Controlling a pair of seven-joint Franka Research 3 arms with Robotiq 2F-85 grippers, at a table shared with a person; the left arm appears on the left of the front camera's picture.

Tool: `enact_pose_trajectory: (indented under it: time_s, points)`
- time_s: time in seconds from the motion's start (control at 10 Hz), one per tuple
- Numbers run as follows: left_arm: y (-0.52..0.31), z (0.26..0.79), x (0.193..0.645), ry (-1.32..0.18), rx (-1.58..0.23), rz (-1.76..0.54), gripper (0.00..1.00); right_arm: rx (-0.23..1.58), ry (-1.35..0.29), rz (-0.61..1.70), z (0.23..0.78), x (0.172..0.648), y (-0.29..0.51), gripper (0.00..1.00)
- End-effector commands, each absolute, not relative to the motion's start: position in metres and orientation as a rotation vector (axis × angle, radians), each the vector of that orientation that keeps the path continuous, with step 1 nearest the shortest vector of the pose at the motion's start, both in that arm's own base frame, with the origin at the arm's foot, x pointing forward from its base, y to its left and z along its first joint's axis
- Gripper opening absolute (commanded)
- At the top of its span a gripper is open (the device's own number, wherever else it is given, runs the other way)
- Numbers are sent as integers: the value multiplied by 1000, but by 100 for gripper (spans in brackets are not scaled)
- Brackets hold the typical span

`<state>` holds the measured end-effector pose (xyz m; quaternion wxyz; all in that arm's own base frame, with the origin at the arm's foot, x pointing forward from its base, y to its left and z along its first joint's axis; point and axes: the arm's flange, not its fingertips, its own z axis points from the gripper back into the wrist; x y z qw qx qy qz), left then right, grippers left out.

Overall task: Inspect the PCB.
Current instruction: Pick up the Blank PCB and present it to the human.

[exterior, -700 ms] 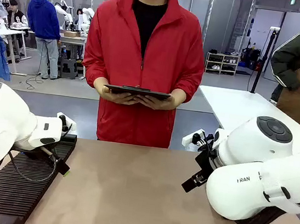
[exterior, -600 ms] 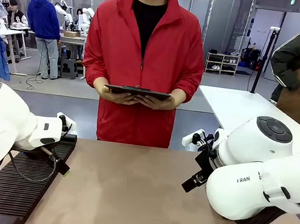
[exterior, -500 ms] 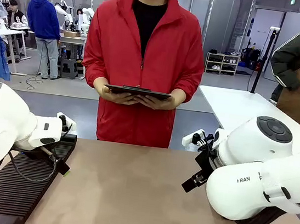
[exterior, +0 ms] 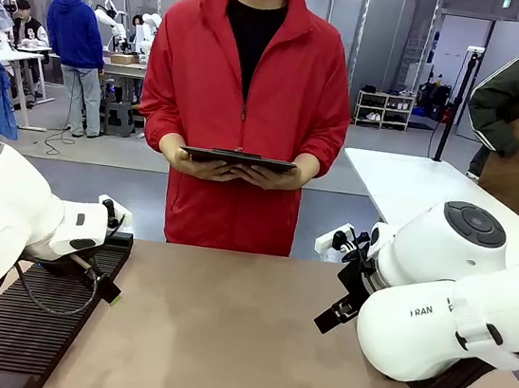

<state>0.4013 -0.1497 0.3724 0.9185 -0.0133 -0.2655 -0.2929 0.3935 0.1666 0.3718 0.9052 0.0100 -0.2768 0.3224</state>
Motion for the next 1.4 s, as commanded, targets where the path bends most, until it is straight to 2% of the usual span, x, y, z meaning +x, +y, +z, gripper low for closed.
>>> enact_pose_trajectory:
  time_s: [0.0,0.2,0.3,0.5,0.6,0.7,0.8,1.1,1.3]
  points:
    - [-150,372,401,-546,-27,-602,100,22,-572,664,372,394,167,100]
    - [-150,372,401,-546,-27,-602,100,21,-572,666,372,394,167,100]
    - [-143,387,401,-512,-51,-619,100,117,-565,655,396,394,164,100]
    - [-126,425,400,-377,-166,-615,100,184,-478,641,434,403,145,100]
    - [-112,445,395,-311,-344,-601,100,270,-450,638,457,402,133,100]
    - [-95,461,391,-287,-412,-580,100,378,-415,640,476,400,117,100]
    - [-74,473,383,-282,-558,-577,100,520,-359,644,487,393,96,100]
    - [14,484,342,-352,-832,-552,100,928,-352,484,483,359,6,100]
    - [78,474,300,-446,-955,-496,100,1090,-411,399,470,315,-55,100]
